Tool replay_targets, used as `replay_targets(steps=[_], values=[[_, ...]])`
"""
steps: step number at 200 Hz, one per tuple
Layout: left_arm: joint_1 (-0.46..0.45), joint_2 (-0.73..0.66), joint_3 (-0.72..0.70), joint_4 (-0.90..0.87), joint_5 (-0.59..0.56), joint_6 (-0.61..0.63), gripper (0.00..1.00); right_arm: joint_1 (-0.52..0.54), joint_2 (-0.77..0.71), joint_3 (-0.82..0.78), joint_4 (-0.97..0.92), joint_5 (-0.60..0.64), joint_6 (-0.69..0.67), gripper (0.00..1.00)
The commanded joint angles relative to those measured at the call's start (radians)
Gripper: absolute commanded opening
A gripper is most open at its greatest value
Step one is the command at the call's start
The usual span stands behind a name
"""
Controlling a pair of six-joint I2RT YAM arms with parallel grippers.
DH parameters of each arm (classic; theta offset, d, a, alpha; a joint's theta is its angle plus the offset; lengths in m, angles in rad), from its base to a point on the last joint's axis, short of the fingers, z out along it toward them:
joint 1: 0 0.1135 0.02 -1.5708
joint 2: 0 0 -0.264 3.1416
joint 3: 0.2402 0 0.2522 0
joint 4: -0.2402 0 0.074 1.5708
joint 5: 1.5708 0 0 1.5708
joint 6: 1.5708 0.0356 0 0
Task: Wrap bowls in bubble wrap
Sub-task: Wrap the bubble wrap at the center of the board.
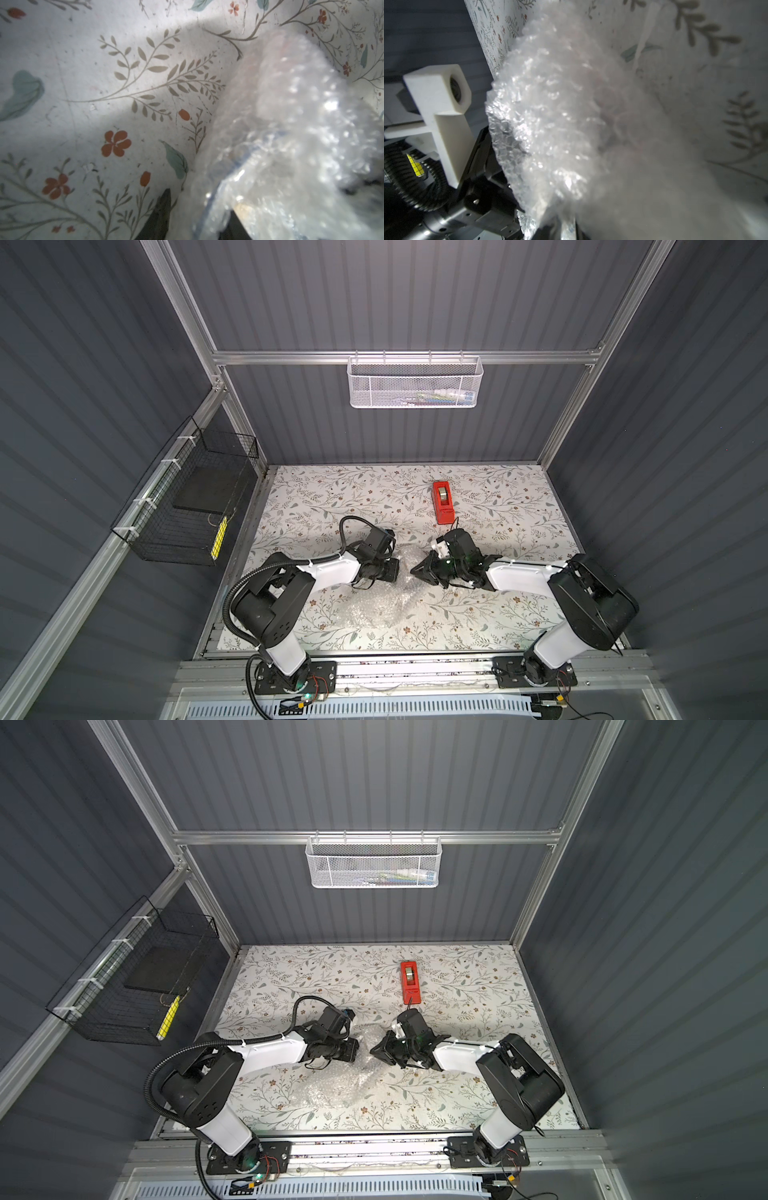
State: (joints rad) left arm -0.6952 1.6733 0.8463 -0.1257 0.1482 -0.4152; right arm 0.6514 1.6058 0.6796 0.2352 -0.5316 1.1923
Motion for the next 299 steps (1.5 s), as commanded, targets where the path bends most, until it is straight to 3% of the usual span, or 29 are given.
replay_targets(steps=[1,65,145,204,250,299], values=[[-0.001,-0.007,0.012,-0.074,-0.025,-0.011,0.36,0.013,0.043,0.031,-0.121,0.021,-0.057,0.11],[0.0,-0.019,0.031,-0.061,-0.032,-0.011,0.37,0.036,0.095,0.14,-0.367,0.049,-0.192,0.02],[0.012,-0.095,0.065,-0.078,-0.081,-0.004,0.48,0.084,0.179,0.278,-0.613,0.141,-0.317,0.0],[0.051,-0.166,0.058,-0.086,-0.053,-0.004,0.54,0.106,0.199,0.302,-0.645,0.162,-0.326,0.0],[0.079,-0.212,0.038,-0.048,0.02,-0.008,0.73,0.113,0.212,0.308,-0.633,0.154,-0.322,0.0],[0.079,-0.125,0.045,0.012,0.11,0.0,0.72,0.114,0.211,0.316,-0.629,0.156,-0.32,0.0]])
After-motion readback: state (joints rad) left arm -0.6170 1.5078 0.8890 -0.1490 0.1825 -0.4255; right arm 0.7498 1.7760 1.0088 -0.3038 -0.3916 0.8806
